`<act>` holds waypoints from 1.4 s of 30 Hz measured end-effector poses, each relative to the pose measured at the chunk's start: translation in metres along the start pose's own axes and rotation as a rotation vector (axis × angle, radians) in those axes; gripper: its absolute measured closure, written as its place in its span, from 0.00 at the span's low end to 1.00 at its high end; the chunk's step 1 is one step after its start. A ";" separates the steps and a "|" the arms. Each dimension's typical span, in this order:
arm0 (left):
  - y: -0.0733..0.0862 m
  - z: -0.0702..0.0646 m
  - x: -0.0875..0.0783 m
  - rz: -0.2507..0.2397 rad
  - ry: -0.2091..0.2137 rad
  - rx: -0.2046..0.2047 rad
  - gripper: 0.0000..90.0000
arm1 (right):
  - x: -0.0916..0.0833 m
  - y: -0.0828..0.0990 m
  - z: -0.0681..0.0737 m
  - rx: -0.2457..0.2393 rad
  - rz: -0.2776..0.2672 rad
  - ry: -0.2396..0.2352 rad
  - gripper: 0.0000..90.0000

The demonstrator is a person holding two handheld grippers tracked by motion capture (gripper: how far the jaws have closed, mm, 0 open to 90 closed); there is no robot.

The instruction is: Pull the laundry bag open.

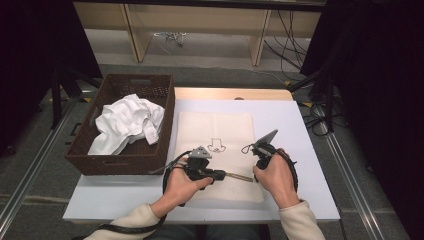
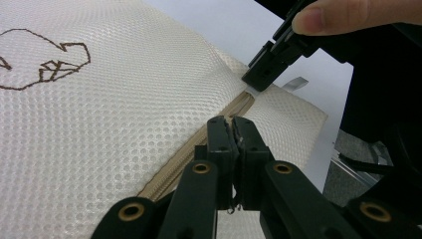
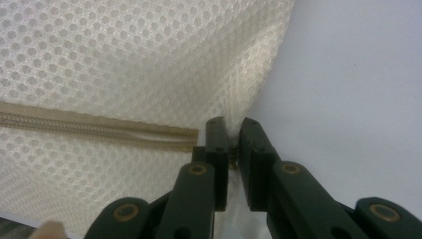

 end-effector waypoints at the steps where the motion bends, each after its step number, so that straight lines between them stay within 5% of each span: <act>1: 0.000 0.000 0.000 -0.005 0.002 0.000 0.97 | 0.000 0.000 0.000 0.000 0.002 -0.002 0.94; 4: 0.001 0.001 -0.001 0.001 -0.002 0.002 0.97 | 0.001 0.000 -0.004 -0.061 0.004 0.002 0.94; 6: 0.001 0.001 -0.001 0.002 -0.001 0.002 0.97 | 0.000 0.000 -0.002 -0.024 0.005 0.002 0.94; 9: 0.002 0.002 -0.002 0.000 -0.003 -0.003 0.97 | 0.001 0.000 -0.002 -0.056 0.003 -0.038 0.94; 11: 0.002 0.002 -0.003 -0.004 -0.004 -0.009 0.97 | 0.001 0.000 -0.003 -0.049 0.001 0.003 0.94; 18: 0.003 0.005 -0.007 -0.008 -0.009 -0.012 0.97 | 0.002 -0.002 -0.005 -0.071 -0.018 0.011 0.94; 20: 0.004 0.006 -0.008 -0.002 -0.009 -0.009 0.97 | 0.001 0.000 -0.001 -0.017 0.002 0.000 0.94; 23: 0.004 0.006 -0.009 0.000 -0.010 -0.006 0.97 | 0.001 0.000 -0.001 -0.039 0.005 -0.033 0.94; 26: 0.005 0.008 -0.010 -0.001 -0.011 -0.009 0.97 | 0.003 -0.002 -0.006 -0.072 -0.018 0.007 0.94; 30: 0.006 0.009 -0.011 0.001 -0.015 -0.014 0.97 | 0.002 0.000 -0.001 -0.033 0.012 -0.036 0.94; 32: 0.007 0.010 -0.012 0.000 -0.014 -0.010 0.97 | 0.004 -0.002 -0.004 -0.081 -0.012 -0.035 0.94; 39: 0.009 0.012 -0.015 -0.001 -0.016 -0.024 0.97 | 0.002 0.000 -0.001 -0.013 0.000 0.004 0.94; 42: 0.010 0.013 -0.016 0.001 -0.021 -0.020 0.97 | 0.002 0.000 -0.002 -0.020 0.002 0.003 0.94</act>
Point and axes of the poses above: each handheld gripper's, and its own axes: x roughly forward along the jaws, y roughly out of its underside, z roughly to its left, the point moved 9 cm from there along x, roughly forward along the jaws, and after that the axes turned 1 degree about z, right-handed, at the moved point
